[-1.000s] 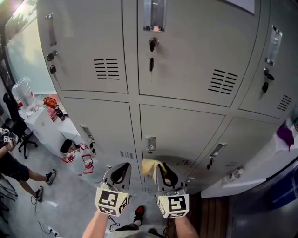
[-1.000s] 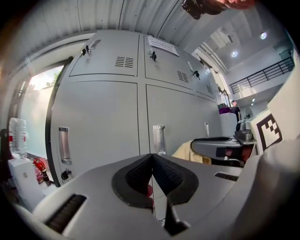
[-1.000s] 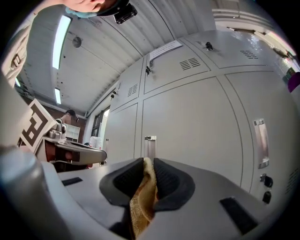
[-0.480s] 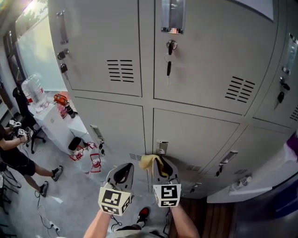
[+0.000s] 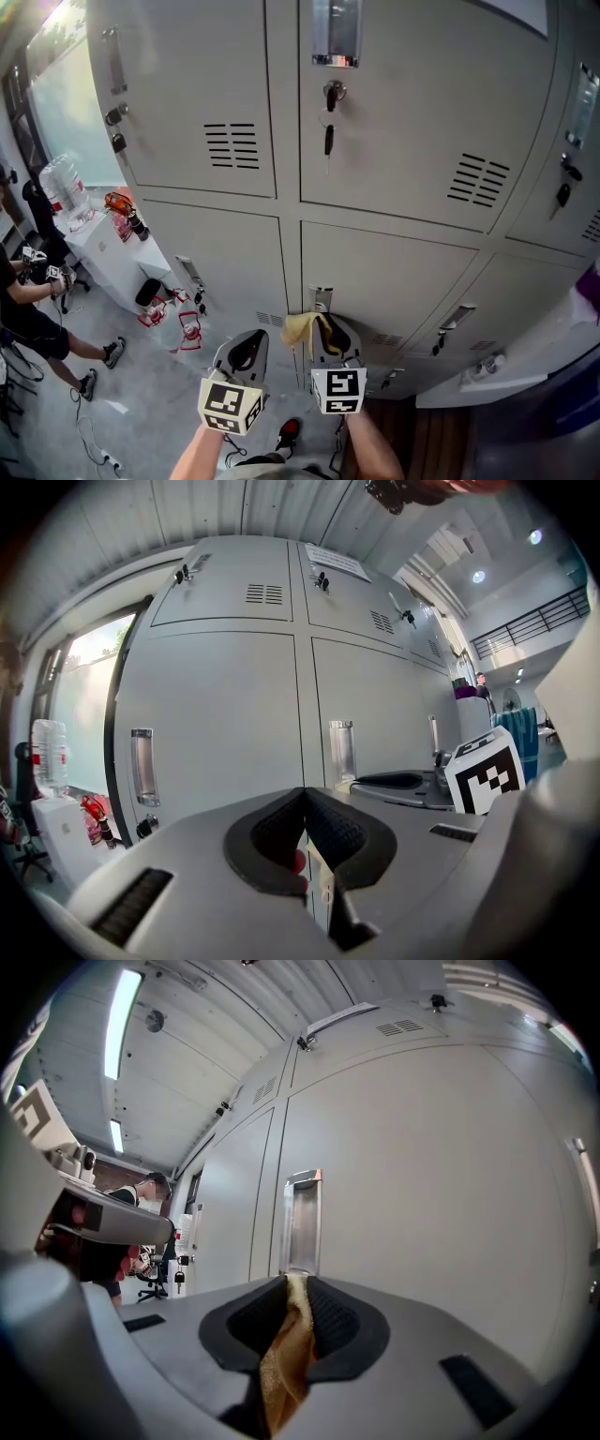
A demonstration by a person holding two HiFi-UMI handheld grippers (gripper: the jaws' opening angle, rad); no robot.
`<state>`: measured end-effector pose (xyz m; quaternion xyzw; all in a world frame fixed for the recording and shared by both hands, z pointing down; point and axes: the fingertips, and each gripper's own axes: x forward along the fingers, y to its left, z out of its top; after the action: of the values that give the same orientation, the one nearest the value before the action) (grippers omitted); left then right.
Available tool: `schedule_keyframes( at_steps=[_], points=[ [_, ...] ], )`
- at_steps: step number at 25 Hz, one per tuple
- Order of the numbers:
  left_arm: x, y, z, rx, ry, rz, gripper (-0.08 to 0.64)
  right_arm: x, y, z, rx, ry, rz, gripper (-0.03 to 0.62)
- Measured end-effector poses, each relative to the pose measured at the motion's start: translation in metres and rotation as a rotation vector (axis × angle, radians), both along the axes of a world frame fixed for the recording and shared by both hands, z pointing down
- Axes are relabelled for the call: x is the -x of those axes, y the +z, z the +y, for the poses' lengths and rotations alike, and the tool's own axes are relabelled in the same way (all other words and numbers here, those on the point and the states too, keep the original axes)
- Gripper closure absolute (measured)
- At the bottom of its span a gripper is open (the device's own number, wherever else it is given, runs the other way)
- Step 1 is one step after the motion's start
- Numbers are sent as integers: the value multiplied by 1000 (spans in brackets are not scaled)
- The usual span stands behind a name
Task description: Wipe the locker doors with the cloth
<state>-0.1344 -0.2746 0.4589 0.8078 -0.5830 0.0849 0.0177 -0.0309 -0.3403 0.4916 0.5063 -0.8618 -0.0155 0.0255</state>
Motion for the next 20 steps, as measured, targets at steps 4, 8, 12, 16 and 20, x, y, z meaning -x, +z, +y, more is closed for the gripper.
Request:
schedule_keyframes(
  at_steps=[4, 8, 12, 16, 20],
  points=[
    [-7, 0, 0, 1, 17, 7, 540, -16, 4, 0, 16, 30, -5, 520],
    [-17, -3, 0, -3, 42, 12, 540, -36, 2, 0, 17, 72, -1, 520],
    [-29, -3, 0, -5, 70, 16, 540, -54, 3, 1, 19, 103, 6, 520],
    [-39, -3, -1, -5, 94, 19, 540, -73, 3, 2, 17, 144, 7, 520],
    [-47, -3, -2, -4, 120, 21, 540, -94, 3, 4, 19, 190, 9, 520]
  ],
)
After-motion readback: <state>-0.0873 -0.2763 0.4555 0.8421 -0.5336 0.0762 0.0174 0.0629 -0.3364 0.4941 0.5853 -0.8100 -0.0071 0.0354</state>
